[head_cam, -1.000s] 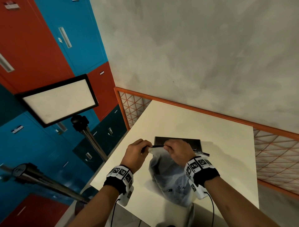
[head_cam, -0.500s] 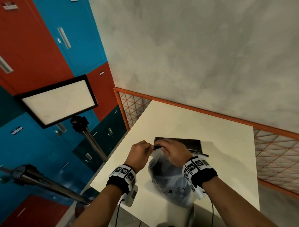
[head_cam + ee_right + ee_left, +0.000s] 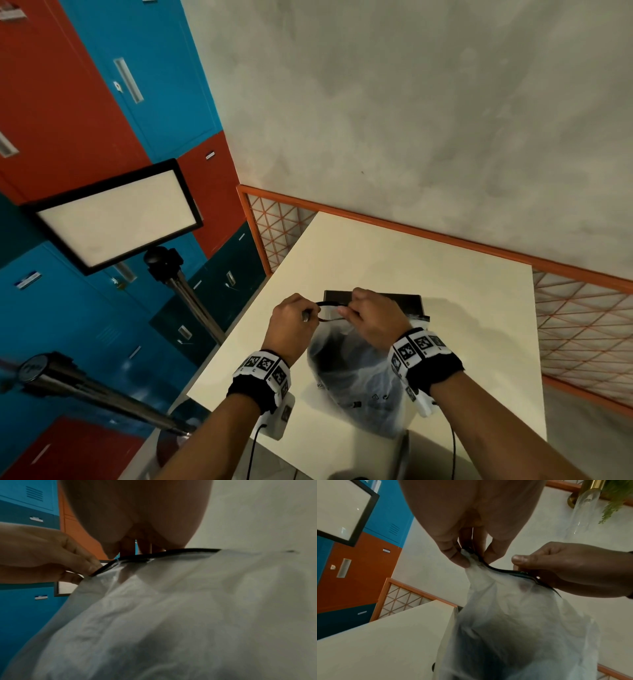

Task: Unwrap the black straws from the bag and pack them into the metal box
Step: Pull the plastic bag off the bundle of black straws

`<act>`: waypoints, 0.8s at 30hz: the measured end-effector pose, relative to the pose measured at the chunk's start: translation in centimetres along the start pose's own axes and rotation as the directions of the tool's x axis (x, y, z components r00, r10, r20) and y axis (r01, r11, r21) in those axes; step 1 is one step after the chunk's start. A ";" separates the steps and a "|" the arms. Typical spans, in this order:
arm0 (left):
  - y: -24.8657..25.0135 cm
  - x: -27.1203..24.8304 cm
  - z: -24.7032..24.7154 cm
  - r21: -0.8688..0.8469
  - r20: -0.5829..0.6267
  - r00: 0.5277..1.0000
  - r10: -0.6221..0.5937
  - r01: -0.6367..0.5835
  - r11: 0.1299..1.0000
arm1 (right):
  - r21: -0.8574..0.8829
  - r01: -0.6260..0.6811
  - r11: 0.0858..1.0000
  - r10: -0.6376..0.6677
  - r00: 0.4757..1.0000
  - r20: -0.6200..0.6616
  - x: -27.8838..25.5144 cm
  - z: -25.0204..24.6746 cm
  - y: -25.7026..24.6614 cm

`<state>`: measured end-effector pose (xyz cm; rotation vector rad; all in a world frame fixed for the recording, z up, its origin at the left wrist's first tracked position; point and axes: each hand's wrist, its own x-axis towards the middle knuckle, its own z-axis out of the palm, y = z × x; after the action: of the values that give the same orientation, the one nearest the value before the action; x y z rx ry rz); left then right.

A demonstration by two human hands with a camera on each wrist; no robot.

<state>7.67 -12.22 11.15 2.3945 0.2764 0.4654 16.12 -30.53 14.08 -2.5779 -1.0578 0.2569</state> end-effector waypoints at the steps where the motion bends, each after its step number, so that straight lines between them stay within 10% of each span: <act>1: 0.3 0.0 0.2 0.007 0.009 1.000 0.002 -0.002 1.000 | 0.007 -0.015 1.000 0.015 1.000 -0.004 -0.1 0.0 -0.3; 10: -0.8 0.2 -1.3 0.044 0.008 0.994 -0.111 0.110 0.993 | -0.130 -0.261 0.956 0.256 0.965 -0.053 -1.3 -0.6 2.1; 24: 1.6 -0.6 -2.0 -0.110 -0.014 1.000 -0.010 0.009 0.994 | 0.307 -0.312 0.899 0.352 0.933 -0.082 -3.3 -3.2 2.7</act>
<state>6.45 -12.46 13.45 2.2825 0.2616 0.4816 16.49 -35.39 16.10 -2.4503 -0.4818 0.2904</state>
